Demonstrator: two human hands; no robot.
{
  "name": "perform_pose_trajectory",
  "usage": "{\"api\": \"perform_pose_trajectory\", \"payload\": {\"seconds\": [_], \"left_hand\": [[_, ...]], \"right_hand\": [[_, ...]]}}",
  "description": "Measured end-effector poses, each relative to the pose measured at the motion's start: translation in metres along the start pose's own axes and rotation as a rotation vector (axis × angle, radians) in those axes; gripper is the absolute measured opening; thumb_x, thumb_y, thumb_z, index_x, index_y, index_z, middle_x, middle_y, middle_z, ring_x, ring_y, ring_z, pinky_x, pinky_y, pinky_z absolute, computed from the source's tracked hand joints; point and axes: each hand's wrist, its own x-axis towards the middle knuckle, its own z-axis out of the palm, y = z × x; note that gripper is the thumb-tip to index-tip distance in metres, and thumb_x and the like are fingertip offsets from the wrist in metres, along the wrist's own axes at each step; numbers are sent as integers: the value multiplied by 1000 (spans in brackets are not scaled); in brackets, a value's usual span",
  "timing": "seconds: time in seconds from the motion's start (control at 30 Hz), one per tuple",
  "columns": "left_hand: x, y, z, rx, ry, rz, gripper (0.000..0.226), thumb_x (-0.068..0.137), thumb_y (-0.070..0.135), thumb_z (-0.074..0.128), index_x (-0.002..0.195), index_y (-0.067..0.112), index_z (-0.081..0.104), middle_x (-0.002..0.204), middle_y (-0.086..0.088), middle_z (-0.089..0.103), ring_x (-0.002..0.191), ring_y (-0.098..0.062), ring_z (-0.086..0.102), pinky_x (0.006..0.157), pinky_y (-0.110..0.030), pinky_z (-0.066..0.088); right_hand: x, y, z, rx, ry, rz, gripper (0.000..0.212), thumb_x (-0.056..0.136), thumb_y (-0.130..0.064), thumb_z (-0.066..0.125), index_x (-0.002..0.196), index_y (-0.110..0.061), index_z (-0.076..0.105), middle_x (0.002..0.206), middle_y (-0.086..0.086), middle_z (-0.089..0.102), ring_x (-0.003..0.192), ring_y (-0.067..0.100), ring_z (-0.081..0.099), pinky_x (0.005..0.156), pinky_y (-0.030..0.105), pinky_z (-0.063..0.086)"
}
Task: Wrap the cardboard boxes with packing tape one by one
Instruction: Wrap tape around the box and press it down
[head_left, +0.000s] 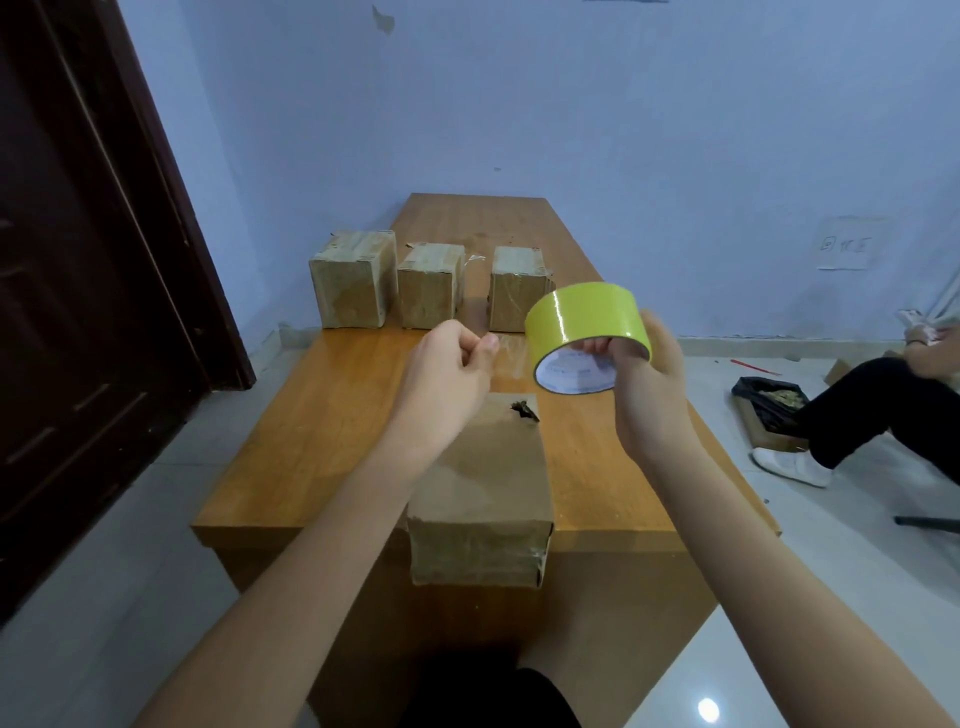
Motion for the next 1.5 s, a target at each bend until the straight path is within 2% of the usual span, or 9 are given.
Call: {"api": "perform_pose_trajectory", "payload": {"seconds": [0.13, 0.27, 0.4, 0.57, 0.7, 0.77, 0.9, 1.23, 1.5], "left_hand": [[0, 6, -4, 10, -6, -9, 26, 95, 33, 50, 71, 21, 50, 72, -3, 62, 60, -11, 50, 53, -25, 36], [4, 0, -31, 29, 101, -68, 23, 96, 32, 47, 77, 21, 52, 74, 2, 58, 67, -9, 53, 55, -19, 35], [2, -8, -37, 74, -49, -66, 27, 96, 33, 47, 77, 18, 58, 73, 4, 63, 66, -8, 56, 67, -26, 43], [-5, -24, -27, -12, -52, -183, 42, 87, 53, 52, 73, 14, 61, 62, 6, 63, 61, -5, 56, 61, -26, 42], [-4, -32, -13, 149, 15, -146, 31, 86, 48, 59, 72, 21, 57, 63, 7, 64, 70, -8, 59, 62, -28, 45], [-5, -34, -10, 259, 37, -97, 29, 87, 48, 58, 70, 25, 54, 62, 8, 62, 65, -7, 59, 55, -25, 42], [-5, -39, -9, 361, 28, -75, 26, 88, 47, 56, 74, 25, 51, 66, 6, 61, 63, -8, 57, 48, -23, 35], [-2, -48, -9, 409, 15, -62, 26, 91, 44, 52, 82, 20, 52, 69, 5, 55, 63, -10, 54, 51, -23, 37], [-2, -52, -8, 407, -18, -38, 24, 92, 40, 53, 81, 19, 50, 68, 3, 54, 61, -11, 53, 49, -22, 38]], "right_hand": [[3, -3, -4, -85, -74, -86, 10, 69, -13, 39, 66, -16, 48, 57, -12, 54, 71, 17, 62, 64, 18, 46], [7, -3, -30, -265, 3, -127, 24, 63, -9, 42, 73, -28, 53, 66, -14, 54, 62, -3, 52, 58, 10, 39], [6, -4, -46, -384, -198, -120, 31, 66, -9, 44, 81, -33, 56, 69, -23, 58, 67, -6, 52, 59, 7, 39], [0, 2, -55, -431, -321, 18, 30, 69, -28, 58, 99, -28, 60, 92, -7, 61, 83, 5, 54, 69, 12, 42], [2, 7, -48, -414, -206, 6, 22, 75, -46, 61, 81, -26, 61, 72, -16, 57, 66, -7, 52, 60, 3, 38], [5, 11, -45, -482, -168, -25, 20, 73, -43, 64, 74, -25, 56, 63, -16, 51, 60, -4, 48, 55, 6, 37], [7, 20, -42, -553, -185, -37, 25, 69, -39, 65, 76, -17, 54, 68, -1, 53, 63, 7, 48, 56, 17, 38], [10, 23, -33, -603, -200, -50, 21, 68, -37, 64, 74, -20, 53, 66, -8, 49, 61, 6, 45, 55, 21, 38], [8, 34, -32, -637, -258, 29, 16, 76, -20, 71, 80, -12, 57, 82, 16, 59, 70, 15, 50, 60, 27, 40]]}}
